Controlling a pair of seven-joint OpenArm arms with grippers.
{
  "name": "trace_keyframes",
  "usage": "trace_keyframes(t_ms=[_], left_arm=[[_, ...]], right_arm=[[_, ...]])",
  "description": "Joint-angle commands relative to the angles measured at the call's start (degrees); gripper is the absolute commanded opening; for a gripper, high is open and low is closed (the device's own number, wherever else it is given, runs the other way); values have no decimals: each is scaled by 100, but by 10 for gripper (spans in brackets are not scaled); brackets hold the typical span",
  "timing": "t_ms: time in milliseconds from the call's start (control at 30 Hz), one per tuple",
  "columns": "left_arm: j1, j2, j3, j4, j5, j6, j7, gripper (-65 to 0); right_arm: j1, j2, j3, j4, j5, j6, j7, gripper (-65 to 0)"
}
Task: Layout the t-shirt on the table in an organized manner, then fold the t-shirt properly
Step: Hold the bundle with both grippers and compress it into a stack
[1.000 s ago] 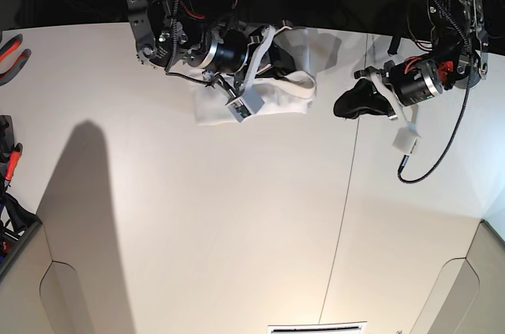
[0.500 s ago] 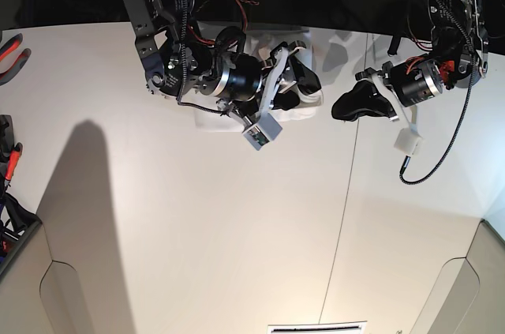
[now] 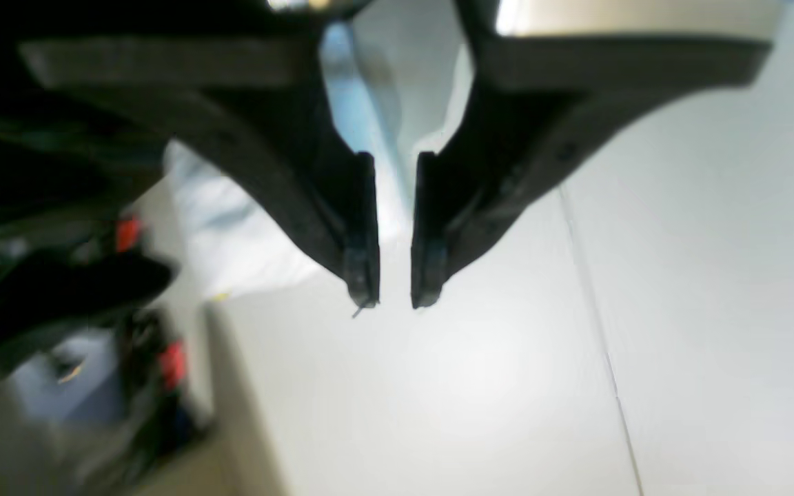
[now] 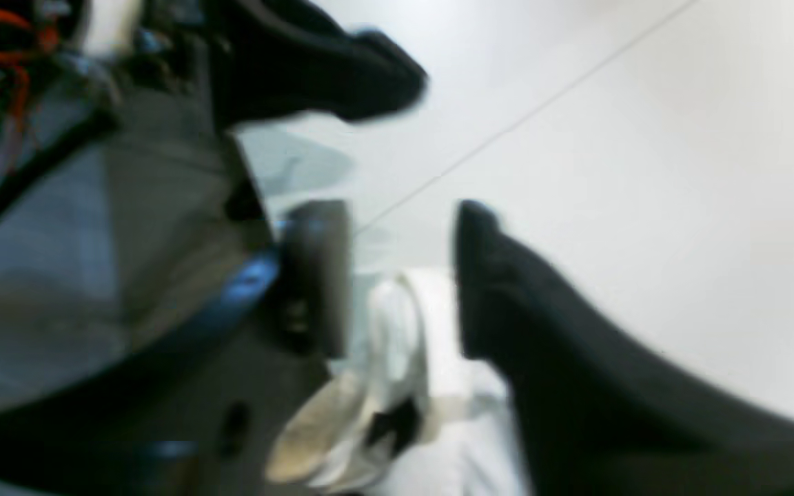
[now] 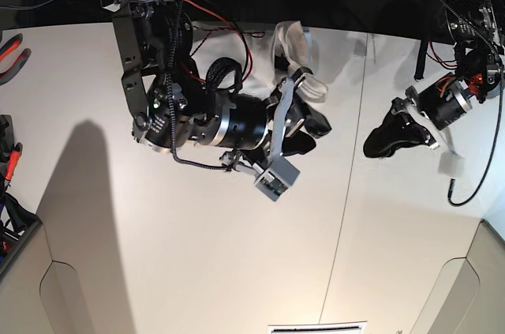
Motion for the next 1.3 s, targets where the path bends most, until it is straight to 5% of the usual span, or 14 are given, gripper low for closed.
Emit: trace_keyframes(t_ms=[0,33,233,667,933,1267], left_arm=[[-57,-52,-81,116,-330,-89,-74,-529],[-57,-52,-120,116,-518,-89,-13,-529],[-52,-50,63,116,-2001,-89,1021,-650],[-35,57,2197,798,-2001,-89,1325,-650],[-37,476,3390,855,398,-89,442,-650],[-4,470,3451,837,2743,304,55,-650]], right_arm=[[85,-61,114,151,-4,-107,92,-576],[76,-61,238,205,-20,-225,90,-650],[-205,-61,1252,667,212,-317,94,-650],[-994,-57,2796,669,1379,81,-426,-650],[-977,-61,2623,-286,1370,136,-348,-650],[-763,-7,2586,-2103,411,192,297,-650]])
